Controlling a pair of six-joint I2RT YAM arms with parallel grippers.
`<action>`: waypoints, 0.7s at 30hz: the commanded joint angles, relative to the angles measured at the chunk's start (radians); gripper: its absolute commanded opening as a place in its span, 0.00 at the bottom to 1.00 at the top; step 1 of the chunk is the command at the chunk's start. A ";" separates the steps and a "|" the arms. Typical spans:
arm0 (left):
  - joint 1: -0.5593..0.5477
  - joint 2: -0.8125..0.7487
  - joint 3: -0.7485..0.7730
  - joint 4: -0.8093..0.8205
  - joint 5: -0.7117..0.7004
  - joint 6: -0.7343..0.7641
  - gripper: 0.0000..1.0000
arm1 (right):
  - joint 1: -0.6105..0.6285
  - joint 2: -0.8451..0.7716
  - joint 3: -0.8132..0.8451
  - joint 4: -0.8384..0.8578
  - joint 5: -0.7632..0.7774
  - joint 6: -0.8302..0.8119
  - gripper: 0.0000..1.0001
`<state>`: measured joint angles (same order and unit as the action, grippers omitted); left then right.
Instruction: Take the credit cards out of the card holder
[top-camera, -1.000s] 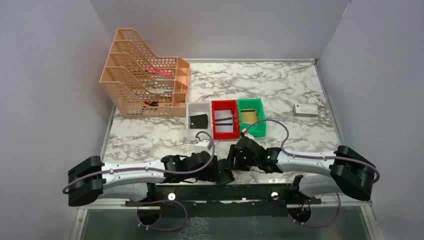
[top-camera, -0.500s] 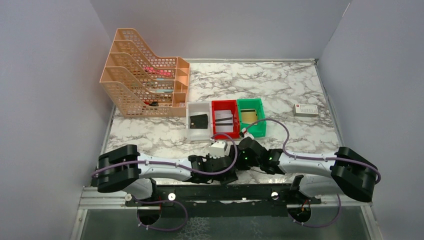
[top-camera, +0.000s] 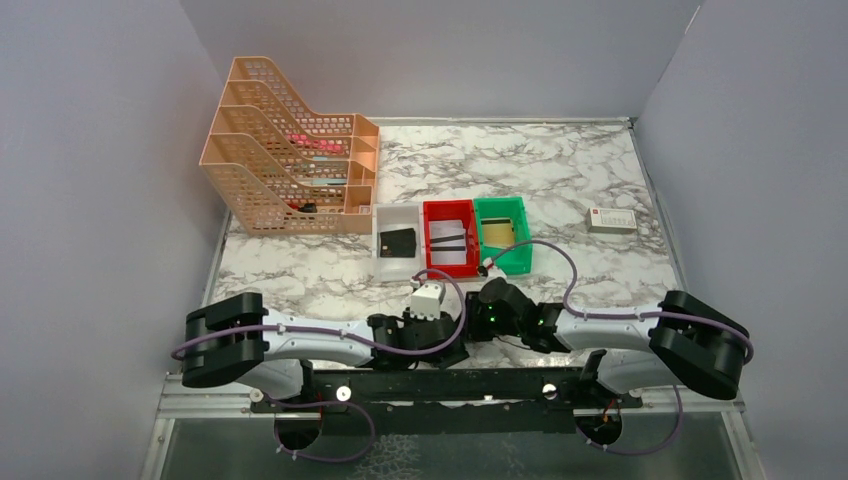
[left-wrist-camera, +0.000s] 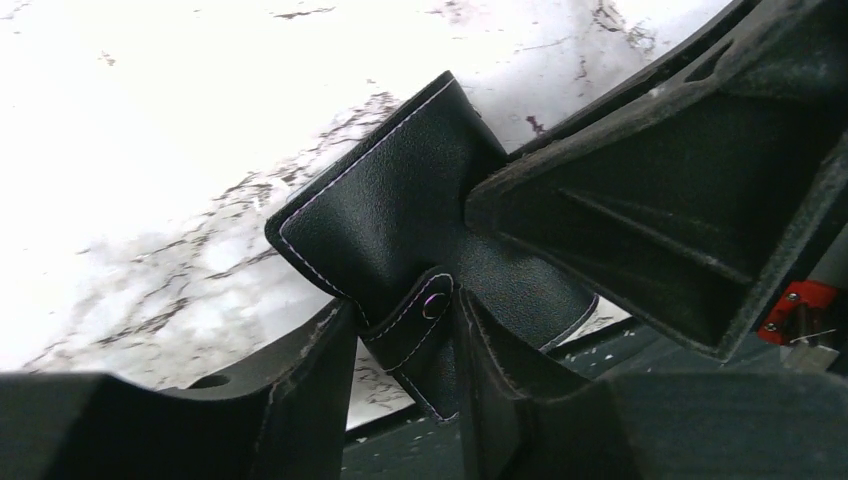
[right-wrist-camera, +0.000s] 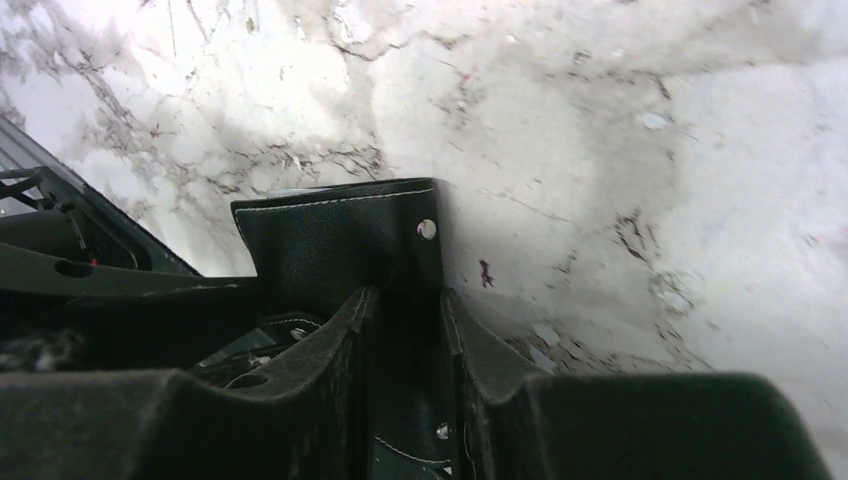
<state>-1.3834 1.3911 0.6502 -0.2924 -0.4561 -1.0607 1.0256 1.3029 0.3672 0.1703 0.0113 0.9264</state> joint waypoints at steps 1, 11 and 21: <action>-0.002 -0.039 -0.058 -0.045 -0.072 -0.005 0.42 | 0.015 0.099 -0.055 -0.160 0.006 -0.033 0.22; -0.002 0.000 0.009 -0.210 -0.186 -0.039 0.43 | 0.015 0.090 -0.065 -0.186 0.032 0.002 0.02; 0.001 -0.045 0.021 -0.273 -0.247 -0.041 0.32 | 0.016 0.161 -0.030 -0.197 0.035 -0.004 0.01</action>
<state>-1.3918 1.3693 0.6678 -0.4313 -0.5770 -1.1015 1.0290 1.3819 0.3943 0.2291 0.0090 0.9718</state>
